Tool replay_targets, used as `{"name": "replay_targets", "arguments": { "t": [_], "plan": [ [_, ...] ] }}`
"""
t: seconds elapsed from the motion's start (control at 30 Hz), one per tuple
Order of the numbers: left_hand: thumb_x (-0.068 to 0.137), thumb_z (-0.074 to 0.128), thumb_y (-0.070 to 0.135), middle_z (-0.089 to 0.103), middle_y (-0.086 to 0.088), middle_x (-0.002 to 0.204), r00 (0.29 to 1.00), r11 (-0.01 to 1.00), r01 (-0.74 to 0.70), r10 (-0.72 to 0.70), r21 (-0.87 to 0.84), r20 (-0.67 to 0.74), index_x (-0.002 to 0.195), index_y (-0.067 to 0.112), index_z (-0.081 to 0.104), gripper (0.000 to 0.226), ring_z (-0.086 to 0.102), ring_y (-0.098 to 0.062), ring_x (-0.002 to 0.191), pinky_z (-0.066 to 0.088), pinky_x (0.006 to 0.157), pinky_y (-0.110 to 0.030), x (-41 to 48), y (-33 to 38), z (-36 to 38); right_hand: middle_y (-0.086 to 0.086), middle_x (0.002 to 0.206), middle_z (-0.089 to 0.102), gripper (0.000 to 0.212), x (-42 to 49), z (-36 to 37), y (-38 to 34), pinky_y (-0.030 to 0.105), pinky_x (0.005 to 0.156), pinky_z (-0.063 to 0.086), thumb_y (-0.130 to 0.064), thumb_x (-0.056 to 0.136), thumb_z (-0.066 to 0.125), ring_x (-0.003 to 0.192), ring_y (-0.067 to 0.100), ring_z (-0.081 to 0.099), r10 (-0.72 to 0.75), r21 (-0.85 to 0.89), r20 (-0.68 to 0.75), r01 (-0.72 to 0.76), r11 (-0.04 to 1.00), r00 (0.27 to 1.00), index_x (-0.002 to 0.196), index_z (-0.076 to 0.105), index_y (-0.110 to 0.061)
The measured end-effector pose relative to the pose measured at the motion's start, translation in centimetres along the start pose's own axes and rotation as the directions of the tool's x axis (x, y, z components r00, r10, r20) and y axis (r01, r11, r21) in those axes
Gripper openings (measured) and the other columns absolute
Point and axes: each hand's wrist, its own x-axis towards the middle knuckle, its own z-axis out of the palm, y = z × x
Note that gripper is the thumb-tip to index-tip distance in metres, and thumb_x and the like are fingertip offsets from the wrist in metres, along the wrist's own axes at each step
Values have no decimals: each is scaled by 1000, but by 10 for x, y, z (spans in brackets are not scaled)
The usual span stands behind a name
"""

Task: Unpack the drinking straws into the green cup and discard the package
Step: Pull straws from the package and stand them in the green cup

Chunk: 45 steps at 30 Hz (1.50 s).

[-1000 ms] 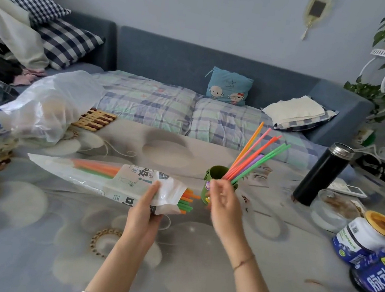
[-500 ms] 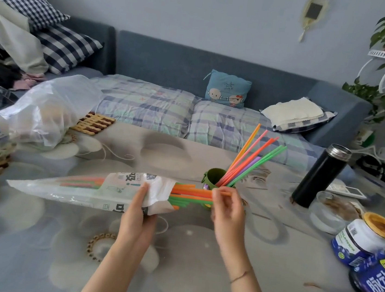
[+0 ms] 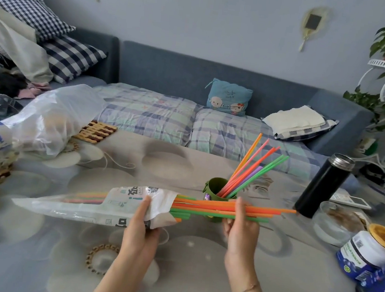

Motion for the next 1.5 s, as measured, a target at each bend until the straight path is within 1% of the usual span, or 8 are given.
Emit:
{"name": "replay_targets", "arguments": {
  "t": [0.13, 0.3, 0.5, 0.7, 0.87, 1.03, 1.2, 1.5],
  "plan": [
    [93, 59, 18, 67, -14, 122, 1000, 1000, -8, 8, 11, 16, 119, 9, 59, 28, 64, -25, 101, 41, 106, -54, 3, -1, -2, -9, 41, 46, 19, -5, 2, 0, 14, 35, 26, -20, 89, 58, 37, 4, 34, -19, -1, 51, 19, 1000, 999, 71, 57, -16],
    [94, 59, 16, 70, -9, 103, 999, 997, 46, -45, 57, -26, 125, 9, 56, 33, 65, -20, 88, 58, 56, -29, -11, -16, 6, 0, 68, 56, 13, -11, 12, 16, 17, 43, 35, -22, 89, 59, 50, 7, 47, 90, -155, 187, -61, 986, 978, 80, 63, -14],
    [95, 57, 15, 67, -11, 109, 1000, 1000, 5, -5, -24, -2, 113, 10, 61, 19, 63, -26, 97, 44, 99, -58, -4, 3, 1, -7, 40, 41, 28, 2, -4, -8, 16, 32, 24, -15, 92, 54, 34, 6, 35, -9, 4, -8, 9, 1000, 1000, 64, 50, -13],
    [95, 56, 13, 75, 0, 68, 998, 999, 44, -43, 23, -43, 95, 14, 59, 3, 62, -19, 79, 50, 73, -38, -11, -6, 5, -3, 49, 52, 21, -4, 4, 2, 19, 34, 29, -13, 88, 59, 35, 11, 40, 57, -102, 168, -40, 994, 984, 67, 58, -13],
    [95, 56, 10, 73, -1, 68, 996, 997, 64, -61, 43, -60, 91, 12, 59, 5, 62, -17, 76, 52, 40, -22, -17, -14, 12, 3, 54, 57, 17, -4, 8, -3, 19, 34, 35, -15, 88, 60, 35, 11, 46, 57, -177, 228, -16, 984, 972, 72, 61, -10],
    [94, 57, 14, 69, -10, 102, 997, 998, 64, -65, -11, -29, 122, 10, 56, 28, 64, -24, 86, 56, 81, -50, -9, 1, 6, -2, 41, 56, 25, 14, 4, -34, 18, 30, 33, -12, 89, 58, 29, 10, 43, -50, -115, 201, 74, 991, 978, 64, 57, -10],
    [97, 52, 12, 67, -12, 99, 998, 996, 55, -56, -74, -6, 98, 15, 57, 5, 64, -27, 87, 56, 58, -53, -9, 11, 4, -3, 43, 54, 26, 50, -6, -85, 18, 33, 36, -21, 89, 59, 32, 11, 44, -158, -145, 223, 193, 970, 962, 65, 57, -11],
    [96, 54, 13, 67, -11, 100, 998, 998, 58, -58, -31, -8, 101, 13, 58, 6, 64, -26, 89, 57, 63, -49, -11, 8, 2, 7, 61, 62, 30, 101, 0, -83, 20, 40, 48, -32, 91, 54, 44, 11, 58, -230, -625, 274, 354, 696, 934, 77, 62, -7]
  ]
}}
